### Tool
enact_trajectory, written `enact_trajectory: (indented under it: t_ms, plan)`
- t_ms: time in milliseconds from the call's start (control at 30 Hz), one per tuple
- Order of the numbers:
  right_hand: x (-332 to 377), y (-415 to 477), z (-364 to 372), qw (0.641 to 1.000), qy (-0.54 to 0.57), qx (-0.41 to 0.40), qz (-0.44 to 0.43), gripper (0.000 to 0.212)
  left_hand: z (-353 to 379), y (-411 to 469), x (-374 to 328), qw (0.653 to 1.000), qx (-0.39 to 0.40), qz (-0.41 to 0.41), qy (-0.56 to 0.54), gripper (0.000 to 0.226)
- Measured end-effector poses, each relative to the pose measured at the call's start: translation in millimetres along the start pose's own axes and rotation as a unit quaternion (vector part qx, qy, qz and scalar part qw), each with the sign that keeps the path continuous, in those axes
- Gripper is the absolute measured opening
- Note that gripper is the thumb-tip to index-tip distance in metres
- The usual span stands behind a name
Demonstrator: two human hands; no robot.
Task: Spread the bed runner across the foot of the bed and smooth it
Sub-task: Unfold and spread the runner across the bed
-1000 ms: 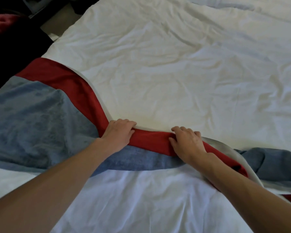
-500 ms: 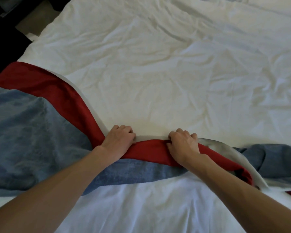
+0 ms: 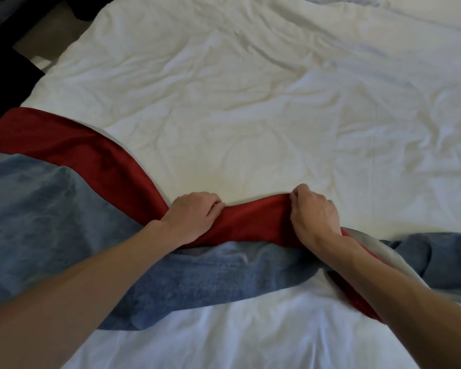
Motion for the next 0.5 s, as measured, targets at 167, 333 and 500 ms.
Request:
enact_trajectory:
  t_ms: [167, 333, 500]
  plan:
    - [-7.9, 19.3, -16.3, 0.998, 0.020, -0.049, 0.019, 0.012, -10.4, 15.4, 1.2, 0.997, 0.044, 0.025, 0.055, 0.030]
    - [-13.2, 41.3, -29.3, 0.996, 0.008, -0.087, 0.009, 0.013, -22.9, 39.3, -7.5, 0.997, -0.003, -0.034, 0.067, 0.018]
    - [-25.9, 64.8, -39.6, 0.994, -0.028, -0.105, 0.002, 0.012, -32.1, 75.4, -21.6, 0.978, -0.091, -0.081, 0.167, 0.008]
Point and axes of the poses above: each hand's wrist, its own y-axis towards the middle knuckle, its own z-axis out of the palm, x = y × z, the point moved 5 cm from there along y, towards the middle knuckle, and after that the axes turned 9 degrees about y, right-handed, at the moved point
